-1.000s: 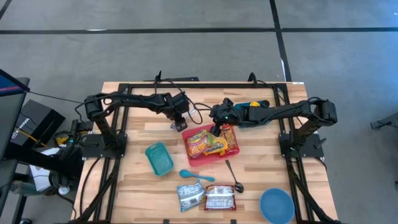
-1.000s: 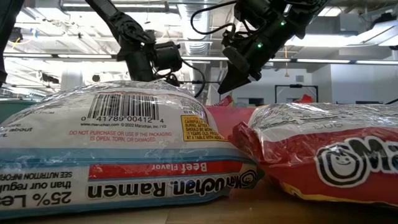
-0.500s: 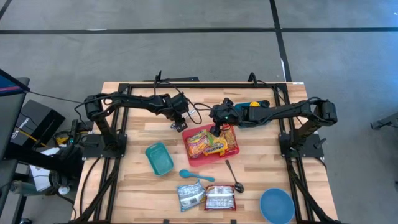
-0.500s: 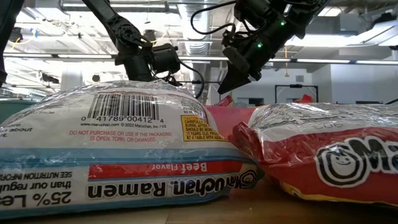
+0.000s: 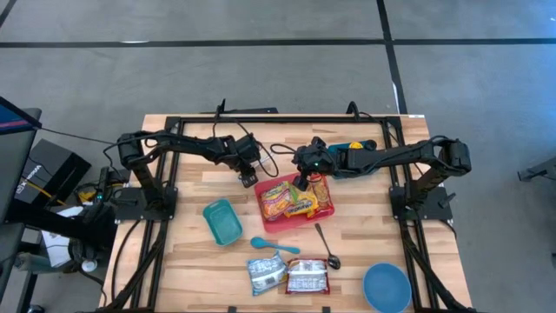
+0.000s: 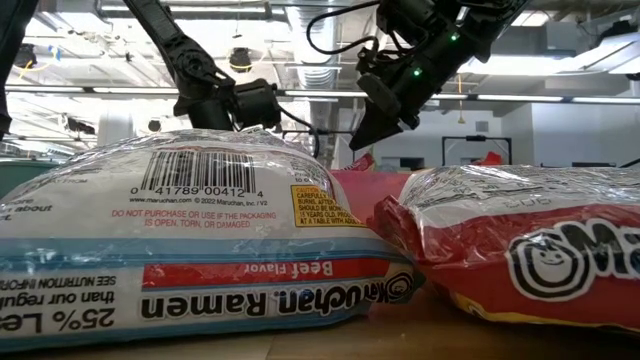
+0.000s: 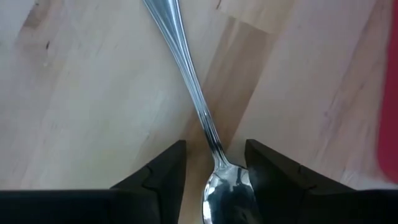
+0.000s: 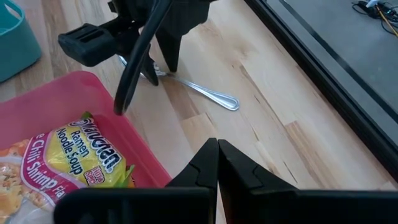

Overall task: Pick & Place Food Item
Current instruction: Put the silver spoon into the green bin

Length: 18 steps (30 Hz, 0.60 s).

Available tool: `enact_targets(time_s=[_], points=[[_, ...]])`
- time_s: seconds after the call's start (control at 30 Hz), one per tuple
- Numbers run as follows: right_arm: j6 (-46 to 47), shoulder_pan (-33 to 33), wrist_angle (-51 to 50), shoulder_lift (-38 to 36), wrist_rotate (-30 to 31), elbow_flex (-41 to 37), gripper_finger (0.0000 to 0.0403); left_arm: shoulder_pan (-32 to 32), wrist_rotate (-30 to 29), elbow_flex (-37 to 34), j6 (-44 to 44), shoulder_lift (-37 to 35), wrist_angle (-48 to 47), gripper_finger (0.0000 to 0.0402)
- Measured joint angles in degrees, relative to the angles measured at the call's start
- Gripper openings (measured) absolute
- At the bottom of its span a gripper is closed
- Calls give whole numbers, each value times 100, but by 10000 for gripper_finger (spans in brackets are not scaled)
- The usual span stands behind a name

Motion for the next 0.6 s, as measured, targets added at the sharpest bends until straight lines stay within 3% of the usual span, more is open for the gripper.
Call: enact_targets(time_s=[0.6], points=[[0,7,45,0,-1,0,1,2,7,-77,-3,11,342,116]])
